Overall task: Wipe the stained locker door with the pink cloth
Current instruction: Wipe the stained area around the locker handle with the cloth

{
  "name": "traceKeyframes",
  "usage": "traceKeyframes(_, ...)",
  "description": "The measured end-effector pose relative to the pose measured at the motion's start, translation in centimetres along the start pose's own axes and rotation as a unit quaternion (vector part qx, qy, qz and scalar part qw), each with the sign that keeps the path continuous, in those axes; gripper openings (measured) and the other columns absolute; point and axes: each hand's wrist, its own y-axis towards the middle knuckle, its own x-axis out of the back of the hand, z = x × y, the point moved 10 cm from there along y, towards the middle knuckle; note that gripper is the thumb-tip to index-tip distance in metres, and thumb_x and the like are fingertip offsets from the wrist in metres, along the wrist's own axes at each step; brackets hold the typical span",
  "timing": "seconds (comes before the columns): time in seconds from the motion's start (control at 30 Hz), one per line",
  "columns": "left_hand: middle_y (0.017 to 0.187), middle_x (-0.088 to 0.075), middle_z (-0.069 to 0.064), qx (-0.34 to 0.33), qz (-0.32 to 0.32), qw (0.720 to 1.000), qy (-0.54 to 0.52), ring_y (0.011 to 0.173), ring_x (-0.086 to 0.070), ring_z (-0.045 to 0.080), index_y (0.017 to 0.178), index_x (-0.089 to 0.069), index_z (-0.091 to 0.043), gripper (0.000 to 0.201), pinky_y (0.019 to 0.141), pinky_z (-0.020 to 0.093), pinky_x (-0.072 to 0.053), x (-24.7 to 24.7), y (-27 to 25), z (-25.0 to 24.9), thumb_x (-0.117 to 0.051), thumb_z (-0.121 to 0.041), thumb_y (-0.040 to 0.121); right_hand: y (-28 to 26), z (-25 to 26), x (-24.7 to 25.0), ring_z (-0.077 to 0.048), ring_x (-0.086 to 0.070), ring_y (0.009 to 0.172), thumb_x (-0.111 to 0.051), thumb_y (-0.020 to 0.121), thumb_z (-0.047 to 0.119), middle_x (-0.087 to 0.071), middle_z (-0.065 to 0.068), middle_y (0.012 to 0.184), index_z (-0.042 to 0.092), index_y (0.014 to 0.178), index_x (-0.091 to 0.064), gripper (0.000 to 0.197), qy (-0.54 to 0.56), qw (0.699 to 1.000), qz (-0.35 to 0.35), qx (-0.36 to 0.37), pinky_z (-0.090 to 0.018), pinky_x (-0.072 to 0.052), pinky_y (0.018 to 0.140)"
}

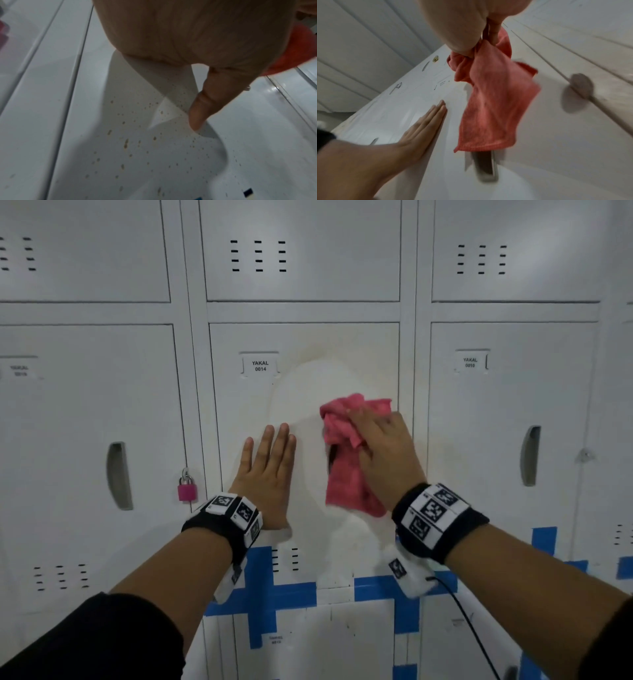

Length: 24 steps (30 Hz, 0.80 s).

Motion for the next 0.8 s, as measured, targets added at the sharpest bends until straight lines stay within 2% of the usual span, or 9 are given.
traceKeyframes(0.03, 0.155, 0.025, 0.018, -0.002, -0.016, 1.0, -0.006, 0.142, 0.023, 0.038, 0.145, 0.022, -0.002, 0.132, 0.114, 0.058, 0.012, 0.2, 0.0, -0.1, -0.068, -0.045, 0.058, 1.4, 0.3, 0.1, -0.029, -0.047, 0.109, -0.046, 0.09, 0.011, -0.059, -0.014, 0.127, 0.01, 0.129, -0.058, 0.04, -0.021, 0.999, -0.021, 0.016, -0.038, -0.044, 0.092)
traceKeyframes(0.1, 0.158, 0.015, 0.019, -0.005, -0.031, 0.999, -0.015, 0.144, 0.016, 0.038, 0.148, 0.013, -0.001, 0.124, 0.115, 0.059, 0.007, 0.4, 0.0, -0.2, -0.065, -0.035, 0.057, 3.5, 0.8, -1.4, -0.039, -0.048, 0.11, -0.058, 0.086, 0.006, -0.057, -0.017, 0.13, 0.01, 0.126, -0.061, 0.04, -0.078, 0.996, -0.01, 0.045, -0.042, -0.047, 0.089)
traceKeyframes(0.23, 0.157, 0.017, 0.019, 0.0, -0.005, 1.0, -0.005, 0.143, 0.018, 0.038, 0.147, 0.013, -0.001, 0.127, 0.115, 0.06, 0.004, 0.2, -0.2, -0.1, -0.066, -0.039, 0.056, 3.0, -0.2, -4.8, -0.034, -0.052, 0.105, -0.07, 0.079, 0.007, -0.063, -0.011, 0.124, 0.011, 0.127, -0.06, 0.049, -0.132, 0.988, 0.065, 0.051, -0.039, -0.055, 0.074)
traceKeyframes(0.33, 0.153, 0.031, 0.018, -0.003, 0.022, 1.0, 0.009, 0.14, 0.029, 0.037, 0.144, 0.025, -0.002, 0.133, 0.114, 0.059, 0.009, 0.0, -0.2, -0.1, -0.067, -0.045, 0.058, 0.8, -1.5, -4.2, -0.032, -0.054, 0.112, -0.07, 0.08, 0.009, -0.065, -0.01, 0.121, 0.01, 0.126, -0.061, 0.047, -0.144, 0.989, 0.036, 0.014, -0.037, -0.055, 0.073)
traceKeyframes(0.4, 0.153, 0.031, 0.017, -0.002, 0.021, 1.0, 0.009, 0.14, 0.03, 0.036, 0.144, 0.025, -0.002, 0.134, 0.114, 0.058, 0.01, -0.1, -0.1, 0.0, -0.067, -0.041, 0.055, -1.1, -2.5, -4.2, -0.033, -0.052, 0.119, -0.069, 0.081, 0.007, -0.065, -0.011, 0.121, 0.008, 0.127, -0.059, 0.048, -0.151, 0.988, 0.026, -0.028, -0.041, -0.056, 0.075)
traceKeyframes(0.53, 0.158, 0.013, 0.018, -0.018, -0.025, 0.999, -0.027, 0.145, 0.013, 0.036, 0.149, 0.007, -0.003, 0.133, 0.115, 0.058, 0.003, 0.1, -0.2, 0.0, -0.077, -0.032, 0.05, -5.9, -2.8, -6.1, -0.038, -0.058, 0.113, -0.079, 0.072, 0.01, -0.065, -0.018, 0.118, 0.002, 0.125, -0.059, 0.058, -0.147, 0.981, 0.077, -0.096, -0.047, -0.059, 0.071)
traceKeyframes(0.63, 0.157, 0.016, 0.019, -0.012, -0.015, 1.0, -0.012, 0.144, 0.015, 0.038, 0.149, 0.008, -0.001, 0.13, 0.114, 0.059, 0.004, 0.2, -0.1, 0.0, -0.069, -0.032, 0.048, -9.7, -2.9, -8.3, -0.039, -0.062, 0.105, -0.08, 0.07, 0.01, -0.066, -0.018, 0.114, 0.0, 0.126, -0.057, 0.061, -0.123, 0.972, 0.14, -0.145, -0.048, -0.059, 0.072)
traceKeyframes(0.73, 0.154, 0.028, 0.017, -0.003, 0.014, 1.0, -0.007, 0.141, 0.027, 0.036, 0.146, 0.019, -0.002, 0.129, 0.114, 0.058, 0.01, -0.1, -0.1, 0.0, -0.063, -0.029, 0.05, -12.3, -1.9, -10.0, -0.038, -0.063, 0.106, -0.08, 0.071, 0.009, -0.068, -0.017, 0.112, 0.0, 0.125, -0.057, 0.059, -0.118, 0.965, 0.204, -0.116, -0.044, -0.058, 0.075)
traceKeyframes(0.8, 0.153, 0.031, 0.016, -0.004, 0.019, 1.0, -0.01, 0.14, 0.03, 0.035, 0.145, 0.022, -0.002, 0.129, 0.114, 0.058, 0.012, -0.1, -0.2, 0.1, -0.062, -0.028, 0.051, -12.9, -1.0, -10.0, -0.035, -0.065, 0.104, -0.081, 0.071, 0.009, -0.068, -0.015, 0.112, 0.002, 0.126, -0.057, 0.06, -0.099, 0.968, 0.214, -0.081, -0.043, -0.058, 0.076)
